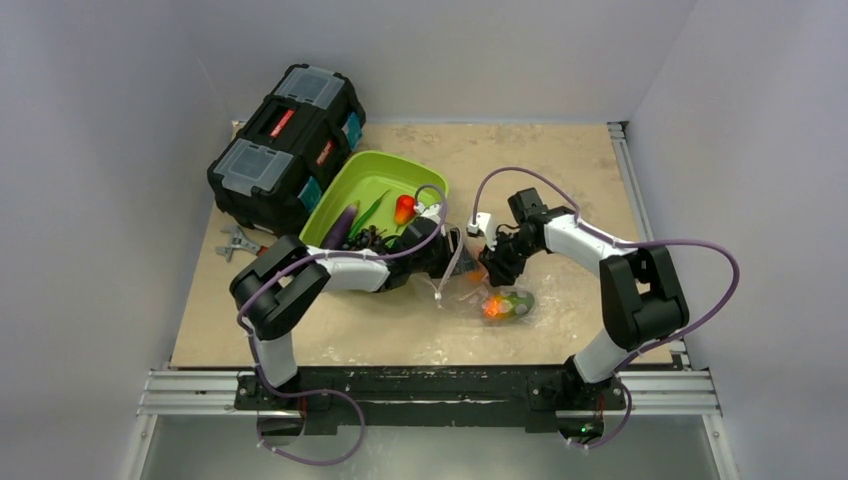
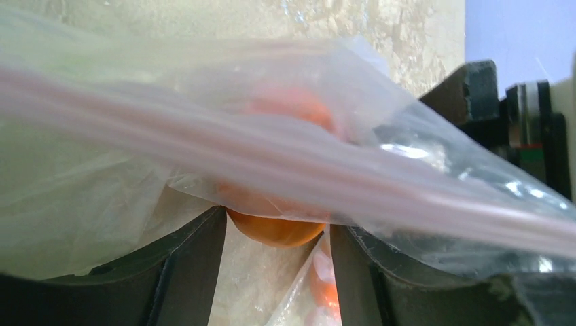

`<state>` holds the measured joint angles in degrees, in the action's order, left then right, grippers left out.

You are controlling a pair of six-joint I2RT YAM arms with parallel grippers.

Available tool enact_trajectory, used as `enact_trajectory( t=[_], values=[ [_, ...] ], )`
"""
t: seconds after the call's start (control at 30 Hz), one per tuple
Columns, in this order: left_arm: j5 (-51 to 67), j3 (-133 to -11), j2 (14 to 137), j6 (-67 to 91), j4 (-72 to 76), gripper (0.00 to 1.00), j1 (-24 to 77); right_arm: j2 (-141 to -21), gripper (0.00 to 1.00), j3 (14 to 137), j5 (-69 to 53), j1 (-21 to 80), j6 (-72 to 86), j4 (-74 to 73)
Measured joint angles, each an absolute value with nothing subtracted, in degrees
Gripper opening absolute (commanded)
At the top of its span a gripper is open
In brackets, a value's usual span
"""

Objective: Open the zip-top bag and remove the fake food
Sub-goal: Pick up the fake fruit from the zipper food storage bag.

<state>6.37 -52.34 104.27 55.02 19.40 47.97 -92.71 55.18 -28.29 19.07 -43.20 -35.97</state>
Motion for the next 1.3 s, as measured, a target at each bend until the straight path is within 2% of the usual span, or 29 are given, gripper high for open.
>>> enact_trajectory(
  t=[0.17,0.3,0.47,0.63,0.93,1.03,1.17,1.3],
  values=[
    [3.18,-54.76,105.56,55.61,16.23,0.50,47.97,-91.24,0.65,55.18,-30.28,19.07,-43.05,-36.51],
    [1.83,-55.96,106.48,55.99,15.05,0.48,47.97,-84.99,0.67,55.42,-32.99,18.39,-43.03,-36.97],
    [1.39,-56.90,107.26,55.99,14.70,0.48,47.97,-78.56,0.63,58.24,-37.67,14.20,-41.80,-36.29],
    [1.28,-57.04,107.26,55.96,14.50,0.49,47.97,-78.63,0.61,58.78,-36.42,10.55,-33.23,-28.64],
    [1.85,-57.12,107.26,55.61,14.96,0.53,47.97,-95.35,0.57,61.32,-32.29,11.38,-20.14,-21.54],
    [2.37,-57.12,107.31,54.89,15.18,0.53,47.86,-97.47,0.51,62.04,-32.69,11.62,-18.83,-21.67],
    [3.33,-57.80,108.12,54.24,15.59,0.52,47.59,-98.35,0.37,63.18,-33.41,11.88,-18.72,-23.09],
    [4.67,-58.70,108.88,53.74,15.29,0.52,47.27,-99.70,0.34,64.31,-34.61,11.86,-18.87,-24.10]
  ],
)
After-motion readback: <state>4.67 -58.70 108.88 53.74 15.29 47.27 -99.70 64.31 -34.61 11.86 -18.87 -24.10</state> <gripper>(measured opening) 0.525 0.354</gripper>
